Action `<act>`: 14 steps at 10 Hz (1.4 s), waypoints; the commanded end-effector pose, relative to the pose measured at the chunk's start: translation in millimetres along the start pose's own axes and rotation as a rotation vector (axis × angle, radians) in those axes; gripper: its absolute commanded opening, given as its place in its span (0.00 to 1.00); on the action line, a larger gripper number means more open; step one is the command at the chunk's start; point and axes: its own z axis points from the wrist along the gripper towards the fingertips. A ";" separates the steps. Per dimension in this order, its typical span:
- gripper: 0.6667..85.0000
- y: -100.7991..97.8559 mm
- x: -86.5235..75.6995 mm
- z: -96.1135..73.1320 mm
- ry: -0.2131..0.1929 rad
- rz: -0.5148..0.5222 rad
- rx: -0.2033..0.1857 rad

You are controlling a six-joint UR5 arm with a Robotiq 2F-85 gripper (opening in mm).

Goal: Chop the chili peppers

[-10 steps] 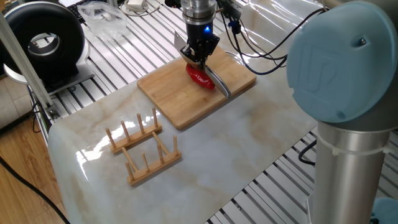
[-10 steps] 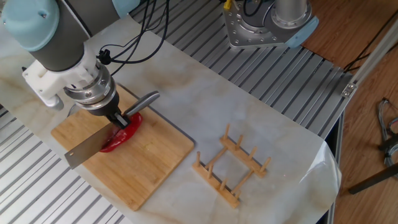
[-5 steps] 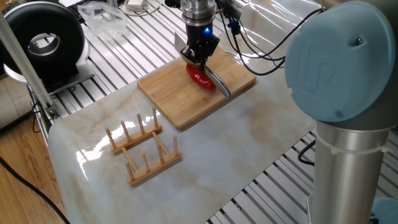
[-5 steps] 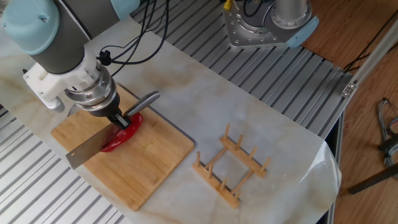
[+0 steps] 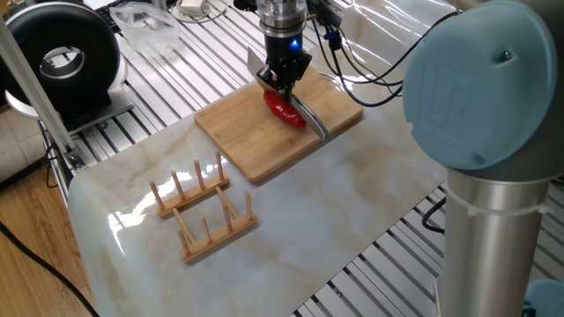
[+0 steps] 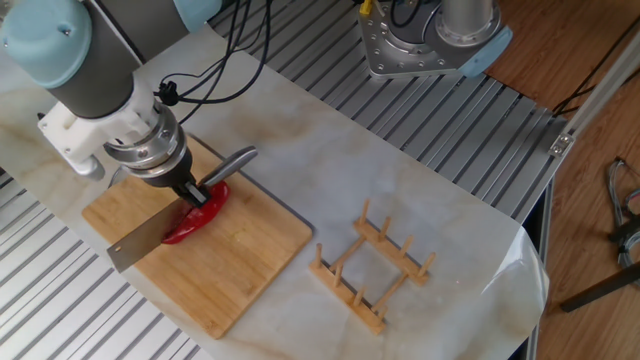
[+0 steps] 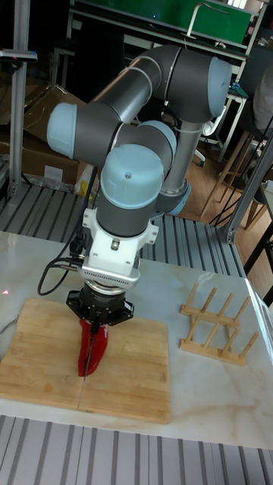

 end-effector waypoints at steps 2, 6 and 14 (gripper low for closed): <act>0.01 4.7 11.3 -5.4 0.049 -0.021 -0.014; 0.01 -2.1 3.0 -7.1 0.021 -0.187 0.038; 0.01 1.4 -7.1 -7.4 -0.020 -0.595 0.050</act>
